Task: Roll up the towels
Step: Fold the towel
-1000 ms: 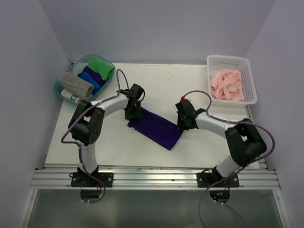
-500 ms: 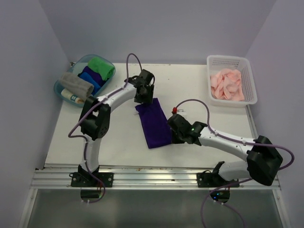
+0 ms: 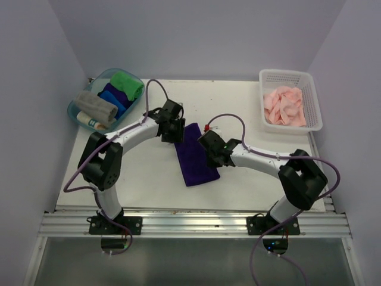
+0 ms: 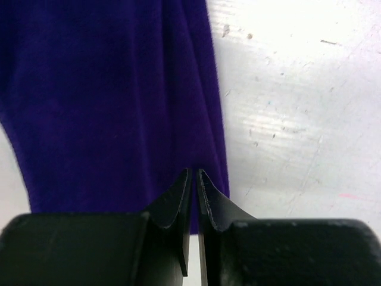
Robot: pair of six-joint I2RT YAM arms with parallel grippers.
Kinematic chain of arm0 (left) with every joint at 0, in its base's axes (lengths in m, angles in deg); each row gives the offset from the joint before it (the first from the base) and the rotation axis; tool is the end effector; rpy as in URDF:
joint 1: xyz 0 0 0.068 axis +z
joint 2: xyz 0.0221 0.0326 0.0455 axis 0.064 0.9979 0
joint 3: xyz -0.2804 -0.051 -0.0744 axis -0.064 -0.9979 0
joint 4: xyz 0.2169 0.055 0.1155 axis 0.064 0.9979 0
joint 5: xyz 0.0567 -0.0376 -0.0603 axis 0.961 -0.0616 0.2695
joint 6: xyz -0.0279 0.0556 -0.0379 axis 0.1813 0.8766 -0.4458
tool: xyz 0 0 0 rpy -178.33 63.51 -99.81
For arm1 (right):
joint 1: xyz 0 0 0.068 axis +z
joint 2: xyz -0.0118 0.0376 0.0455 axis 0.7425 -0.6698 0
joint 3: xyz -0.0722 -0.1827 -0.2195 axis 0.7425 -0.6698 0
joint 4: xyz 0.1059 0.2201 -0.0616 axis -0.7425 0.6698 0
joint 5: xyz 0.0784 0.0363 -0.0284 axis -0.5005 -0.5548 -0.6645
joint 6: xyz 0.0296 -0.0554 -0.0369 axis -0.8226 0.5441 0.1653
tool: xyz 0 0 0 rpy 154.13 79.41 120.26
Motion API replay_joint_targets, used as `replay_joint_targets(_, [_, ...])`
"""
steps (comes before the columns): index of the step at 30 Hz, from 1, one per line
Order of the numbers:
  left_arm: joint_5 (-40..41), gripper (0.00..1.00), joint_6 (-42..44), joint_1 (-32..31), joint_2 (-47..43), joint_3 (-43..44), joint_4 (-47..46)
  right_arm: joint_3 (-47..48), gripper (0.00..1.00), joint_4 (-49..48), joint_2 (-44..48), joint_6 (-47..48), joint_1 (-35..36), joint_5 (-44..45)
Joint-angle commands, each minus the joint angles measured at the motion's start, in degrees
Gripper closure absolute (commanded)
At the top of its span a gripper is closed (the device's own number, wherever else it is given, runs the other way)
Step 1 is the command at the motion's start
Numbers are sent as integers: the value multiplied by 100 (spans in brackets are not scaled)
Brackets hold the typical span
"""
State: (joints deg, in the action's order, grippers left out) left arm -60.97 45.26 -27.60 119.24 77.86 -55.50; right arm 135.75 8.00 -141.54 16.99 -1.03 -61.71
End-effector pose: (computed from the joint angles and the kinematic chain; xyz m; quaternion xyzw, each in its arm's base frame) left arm 0.3368 -0.2027 0.2203 0.0239 0.9661 -0.1163 0.2292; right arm 0.2279 0.2201 0.1979 -0.0649 0.9601 0.0582 0.2658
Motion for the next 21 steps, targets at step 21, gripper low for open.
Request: replay_joint_targets(21, [-524,50,45,-2,920,514,-516,-850,92,-770,530,-609,-77,-690])
